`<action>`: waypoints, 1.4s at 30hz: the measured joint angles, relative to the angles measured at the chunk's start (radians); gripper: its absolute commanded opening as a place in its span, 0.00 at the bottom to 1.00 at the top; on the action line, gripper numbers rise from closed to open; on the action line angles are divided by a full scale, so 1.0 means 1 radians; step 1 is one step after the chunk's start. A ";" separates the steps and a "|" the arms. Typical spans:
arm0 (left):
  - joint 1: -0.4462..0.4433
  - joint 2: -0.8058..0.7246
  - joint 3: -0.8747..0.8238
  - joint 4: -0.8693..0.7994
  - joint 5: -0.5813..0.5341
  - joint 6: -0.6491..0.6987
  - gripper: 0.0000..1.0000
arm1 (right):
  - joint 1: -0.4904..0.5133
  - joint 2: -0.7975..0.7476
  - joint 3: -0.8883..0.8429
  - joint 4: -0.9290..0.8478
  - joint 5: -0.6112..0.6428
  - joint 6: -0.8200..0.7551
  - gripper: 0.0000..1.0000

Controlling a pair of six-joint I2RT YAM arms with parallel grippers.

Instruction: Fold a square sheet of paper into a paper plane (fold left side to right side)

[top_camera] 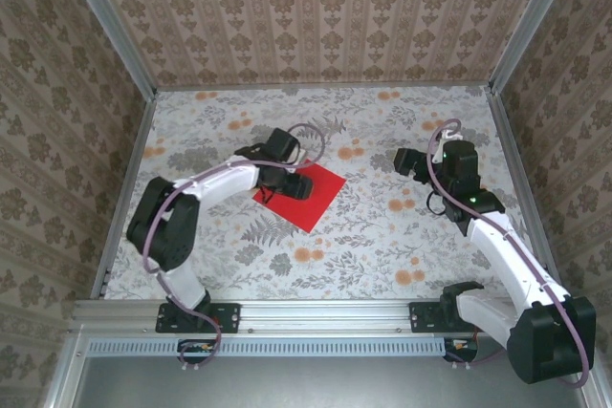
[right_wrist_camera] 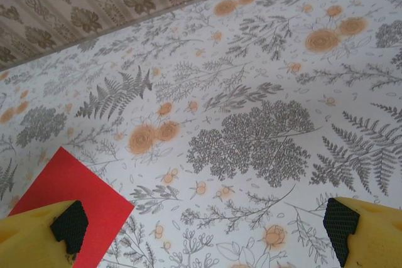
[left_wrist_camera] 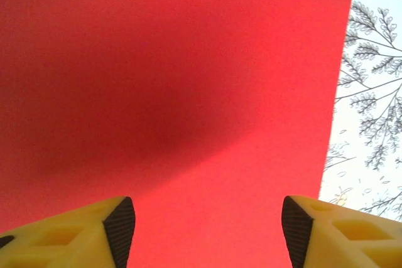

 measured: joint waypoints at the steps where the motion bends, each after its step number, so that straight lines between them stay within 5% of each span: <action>1: -0.007 0.021 0.015 -0.005 0.005 -0.003 0.58 | 0.004 0.000 0.001 -0.001 0.000 0.001 1.00; 7: -0.018 0.095 0.065 -0.021 0.029 -0.020 0.43 | 0.014 0.001 0.008 -0.006 0.000 0.003 1.00; 17: -0.030 0.196 0.134 -0.024 0.089 -0.042 0.33 | 0.019 0.001 0.010 -0.020 0.005 0.003 1.00; 35: -0.031 0.407 0.413 0.011 0.249 -0.084 0.32 | 0.036 0.039 0.016 -0.069 0.005 0.041 1.00; 42: 0.006 0.374 0.391 0.059 0.313 -0.109 0.36 | 0.088 0.161 0.085 -0.092 0.009 0.096 1.00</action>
